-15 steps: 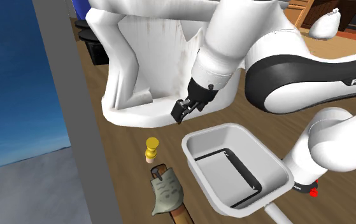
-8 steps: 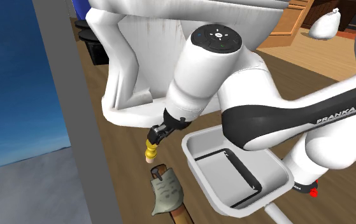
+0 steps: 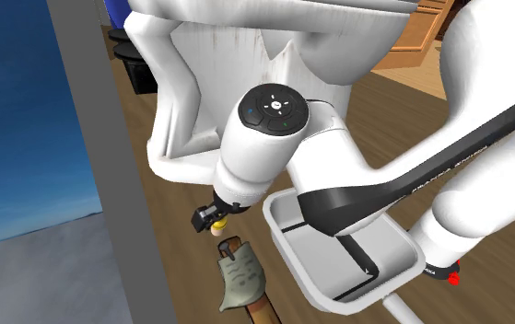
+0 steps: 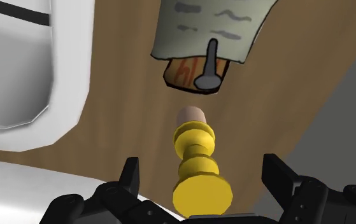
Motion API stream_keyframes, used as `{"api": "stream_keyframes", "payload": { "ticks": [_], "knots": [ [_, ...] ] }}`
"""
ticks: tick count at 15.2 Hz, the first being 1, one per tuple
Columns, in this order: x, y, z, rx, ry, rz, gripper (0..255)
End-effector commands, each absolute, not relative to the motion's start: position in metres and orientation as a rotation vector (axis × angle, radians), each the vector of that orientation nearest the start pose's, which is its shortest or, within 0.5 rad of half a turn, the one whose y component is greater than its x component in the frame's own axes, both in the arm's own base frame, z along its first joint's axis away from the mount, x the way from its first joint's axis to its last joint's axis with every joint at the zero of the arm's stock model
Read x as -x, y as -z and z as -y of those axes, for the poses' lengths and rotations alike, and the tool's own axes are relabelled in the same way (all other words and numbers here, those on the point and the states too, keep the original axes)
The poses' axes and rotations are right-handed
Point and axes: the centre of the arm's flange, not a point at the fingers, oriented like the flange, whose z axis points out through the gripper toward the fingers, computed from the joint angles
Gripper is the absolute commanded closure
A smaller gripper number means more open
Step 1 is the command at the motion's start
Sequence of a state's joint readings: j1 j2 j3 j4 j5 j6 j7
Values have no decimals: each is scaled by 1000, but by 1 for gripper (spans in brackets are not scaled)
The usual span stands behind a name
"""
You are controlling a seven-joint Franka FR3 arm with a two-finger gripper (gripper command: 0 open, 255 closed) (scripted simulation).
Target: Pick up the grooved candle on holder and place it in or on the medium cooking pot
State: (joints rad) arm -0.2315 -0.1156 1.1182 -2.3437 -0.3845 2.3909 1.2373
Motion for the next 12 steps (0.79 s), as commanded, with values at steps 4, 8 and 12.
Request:
{"api": "stream_keyframes", "payload": {
  "ticks": [4, 8, 12],
  "knots": [
    [-328, -346, -391, 3194, 601, -121, 0],
    [-328, -346, -391, 3194, 601, -121, 0],
    [-328, -346, -391, 3194, 601, -121, 255]
  ]
}}
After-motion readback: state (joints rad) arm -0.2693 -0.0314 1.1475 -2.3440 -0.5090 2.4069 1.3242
